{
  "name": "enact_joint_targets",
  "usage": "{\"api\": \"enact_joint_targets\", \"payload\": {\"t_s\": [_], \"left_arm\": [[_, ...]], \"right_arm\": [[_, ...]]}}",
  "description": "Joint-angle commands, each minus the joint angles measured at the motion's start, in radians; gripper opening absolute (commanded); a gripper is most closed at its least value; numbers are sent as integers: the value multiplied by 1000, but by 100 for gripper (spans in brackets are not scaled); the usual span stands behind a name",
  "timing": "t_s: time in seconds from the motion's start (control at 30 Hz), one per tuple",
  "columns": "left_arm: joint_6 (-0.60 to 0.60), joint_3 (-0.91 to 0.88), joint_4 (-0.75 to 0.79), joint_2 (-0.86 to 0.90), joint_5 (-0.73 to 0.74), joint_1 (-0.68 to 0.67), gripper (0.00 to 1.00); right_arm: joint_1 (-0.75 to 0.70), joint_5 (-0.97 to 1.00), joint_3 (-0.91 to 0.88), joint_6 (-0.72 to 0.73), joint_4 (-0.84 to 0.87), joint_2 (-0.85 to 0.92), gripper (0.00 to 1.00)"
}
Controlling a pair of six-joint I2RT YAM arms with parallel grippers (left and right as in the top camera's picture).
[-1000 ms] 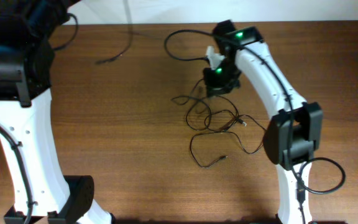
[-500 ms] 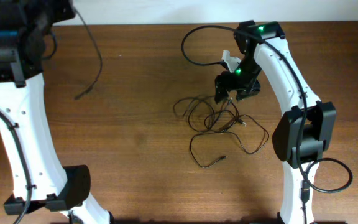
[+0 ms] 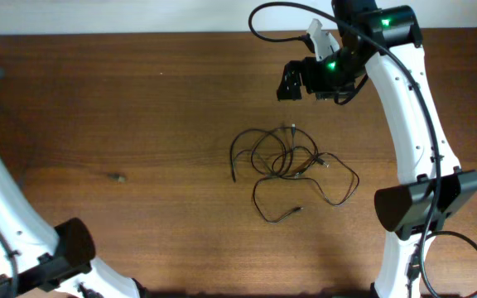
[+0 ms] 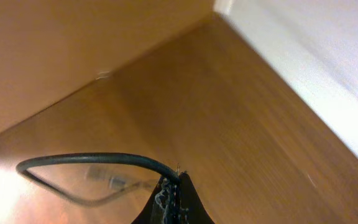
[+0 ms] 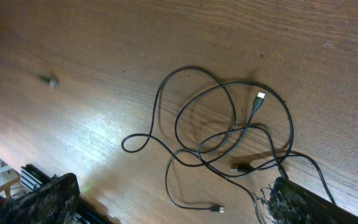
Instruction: Untangle cables
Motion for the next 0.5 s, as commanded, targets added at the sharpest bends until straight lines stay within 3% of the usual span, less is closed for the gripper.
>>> {"api": "enact_joint_targets", "payload": {"t_s": [0.0,0.1,0.23,0.37,0.47], "left_arm": [[-158,-64,8,19,-99,159,0],[-128,-86,87,24,-92,277,0],[100,-80,326,-53,31,328,0],[233,-80,564,-132,-11,336,0],[246,-83,561,-126,-55,362,0]], "right_arm": [[2,11,6,6,-2,-2,99],[2,39,6,6,0,-2,99],[2,39,6,7,0,-2,99],[4,39,6,7,-12,-2,99],[4,39,6,6,-19,-2,99]]}}
